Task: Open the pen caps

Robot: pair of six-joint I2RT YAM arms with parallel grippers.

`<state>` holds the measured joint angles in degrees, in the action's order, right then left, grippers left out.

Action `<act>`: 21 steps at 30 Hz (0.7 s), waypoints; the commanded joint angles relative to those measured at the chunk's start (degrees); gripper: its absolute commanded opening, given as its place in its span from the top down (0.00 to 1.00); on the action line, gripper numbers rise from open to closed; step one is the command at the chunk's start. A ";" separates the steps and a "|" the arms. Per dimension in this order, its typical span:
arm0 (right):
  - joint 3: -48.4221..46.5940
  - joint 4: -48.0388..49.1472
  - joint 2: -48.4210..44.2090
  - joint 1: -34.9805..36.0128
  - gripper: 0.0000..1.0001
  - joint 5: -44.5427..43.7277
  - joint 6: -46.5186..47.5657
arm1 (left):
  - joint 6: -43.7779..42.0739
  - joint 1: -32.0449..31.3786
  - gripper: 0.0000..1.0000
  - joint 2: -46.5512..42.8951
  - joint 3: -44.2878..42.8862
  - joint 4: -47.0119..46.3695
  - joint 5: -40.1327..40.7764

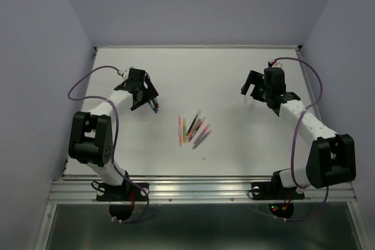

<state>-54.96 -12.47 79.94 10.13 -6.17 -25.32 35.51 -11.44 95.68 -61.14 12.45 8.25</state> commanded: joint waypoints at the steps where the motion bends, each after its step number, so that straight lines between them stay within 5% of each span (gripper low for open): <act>1: 1.17 0.08 -4.00 -0.02 0.00 0.29 -0.43 | -1.76 -3.93 0.01 -7.87 4.36 1.44 -3.32; 10: 1.96 -0.27 -5.06 -0.02 0.00 0.46 0.01 | 1.93 -18.95 0.01 -13.33 9.99 5.92 -1.76; 21: 2.31 -0.36 -4.80 -0.02 0.00 -0.33 0.10 | 4.57 -27.14 0.01 -6.92 6.84 12.33 3.78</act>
<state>-53.41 -13.32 75.77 10.13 -5.78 -25.43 39.03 -37.08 86.15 -51.88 20.80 7.97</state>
